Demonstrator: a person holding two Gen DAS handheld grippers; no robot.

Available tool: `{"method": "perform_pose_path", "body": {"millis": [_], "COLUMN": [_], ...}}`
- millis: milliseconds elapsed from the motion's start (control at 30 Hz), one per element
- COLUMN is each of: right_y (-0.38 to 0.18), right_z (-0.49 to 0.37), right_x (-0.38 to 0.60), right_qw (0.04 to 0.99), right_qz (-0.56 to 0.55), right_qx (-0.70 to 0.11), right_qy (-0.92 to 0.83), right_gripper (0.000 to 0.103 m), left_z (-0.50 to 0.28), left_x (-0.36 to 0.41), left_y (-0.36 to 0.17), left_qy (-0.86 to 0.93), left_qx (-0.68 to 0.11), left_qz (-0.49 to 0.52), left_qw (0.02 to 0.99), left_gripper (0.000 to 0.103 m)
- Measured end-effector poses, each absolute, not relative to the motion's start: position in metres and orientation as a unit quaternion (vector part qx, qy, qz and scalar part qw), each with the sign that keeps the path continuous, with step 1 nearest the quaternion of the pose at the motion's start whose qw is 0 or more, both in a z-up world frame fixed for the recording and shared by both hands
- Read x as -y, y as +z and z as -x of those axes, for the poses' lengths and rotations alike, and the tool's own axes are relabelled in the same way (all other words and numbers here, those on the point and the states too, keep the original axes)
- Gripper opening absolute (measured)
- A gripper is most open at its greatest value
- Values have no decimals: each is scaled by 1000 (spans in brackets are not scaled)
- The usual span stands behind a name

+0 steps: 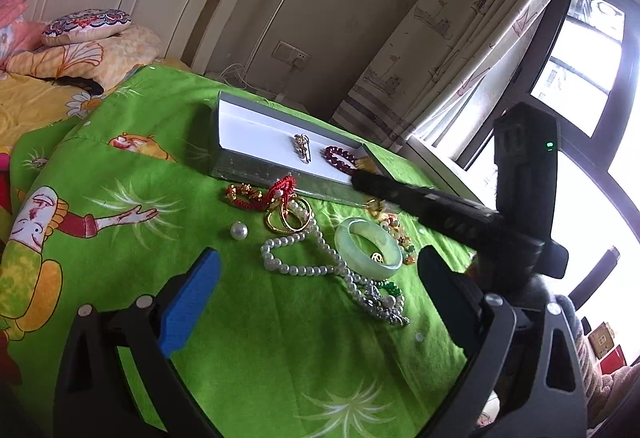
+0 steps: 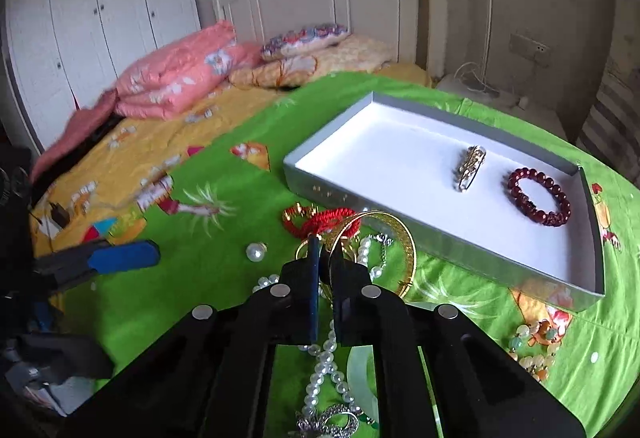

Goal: Organize jewelry
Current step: 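Close the right gripper on the rim of the gold bangle, then grasp the jade bangle rim with the left gripper while the right holds the gold bangle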

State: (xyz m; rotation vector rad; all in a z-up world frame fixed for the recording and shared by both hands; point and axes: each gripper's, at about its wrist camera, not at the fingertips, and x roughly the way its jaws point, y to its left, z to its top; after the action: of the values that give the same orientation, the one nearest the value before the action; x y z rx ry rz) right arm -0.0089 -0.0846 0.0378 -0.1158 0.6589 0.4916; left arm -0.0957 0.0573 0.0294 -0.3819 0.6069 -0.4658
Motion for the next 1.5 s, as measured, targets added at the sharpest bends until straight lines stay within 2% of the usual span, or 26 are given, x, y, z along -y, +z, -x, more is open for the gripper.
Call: {"method": "perform_pose_path", "body": {"millis": [133, 200, 367, 433, 500, 567, 867, 1067, 1133, 1167, 1267, 1500], "right_y": [64, 69, 56, 49, 43, 37, 27, 27, 26, 26, 26, 25], "right_z": [33, 47, 69, 74, 75, 76, 74, 74, 74, 74, 73, 69], "right_x": [140, 163, 213, 229, 237, 241, 247, 250, 253, 255, 258, 258], "right_qw": [937, 947, 953, 953, 951, 950, 944, 942, 941, 940, 939, 937], "right_qz": [-22, -20, -27, -41, -48, -55, -77, -89, -100, -106, -118, -119], "right_qx": [-269, -257, -271, -276, -281, -283, -292, -293, -291, -292, -291, -297], "right_qy": [220, 190, 129, 122, 118, 118, 133, 137, 138, 139, 139, 140], "right_gripper": [7, 7, 7, 7, 7, 7, 7, 7, 7, 7, 7, 7], "left_z": [93, 89, 59, 40, 17, -2, -24, -30, -27, -25, -16, -9], "left_x": [-37, -20, 35, 56, 71, 80, 105, 97, 92, 92, 86, 57], "left_y": [31, 33, 50, 51, 44, 36, 9, 11, 11, 10, 7, 13], "left_qy": [-208, -203, -173, -186, -204, -207, -244, -290, -281, -277, -267, -264], "left_qx": [-319, -337, -364, -382, -414, -438, -479, -471, -460, -456, -435, -418], "left_qz": [130, 88, -36, -71, -92, -109, -208, -187, -188, -180, -164, -49], "left_qw": [915, 915, 914, 903, 882, 868, 817, 811, 821, 826, 844, 868], "left_gripper": [98, 97, 95, 79, 53, 41, 40, 31, 15, 12, 12, 12]}}
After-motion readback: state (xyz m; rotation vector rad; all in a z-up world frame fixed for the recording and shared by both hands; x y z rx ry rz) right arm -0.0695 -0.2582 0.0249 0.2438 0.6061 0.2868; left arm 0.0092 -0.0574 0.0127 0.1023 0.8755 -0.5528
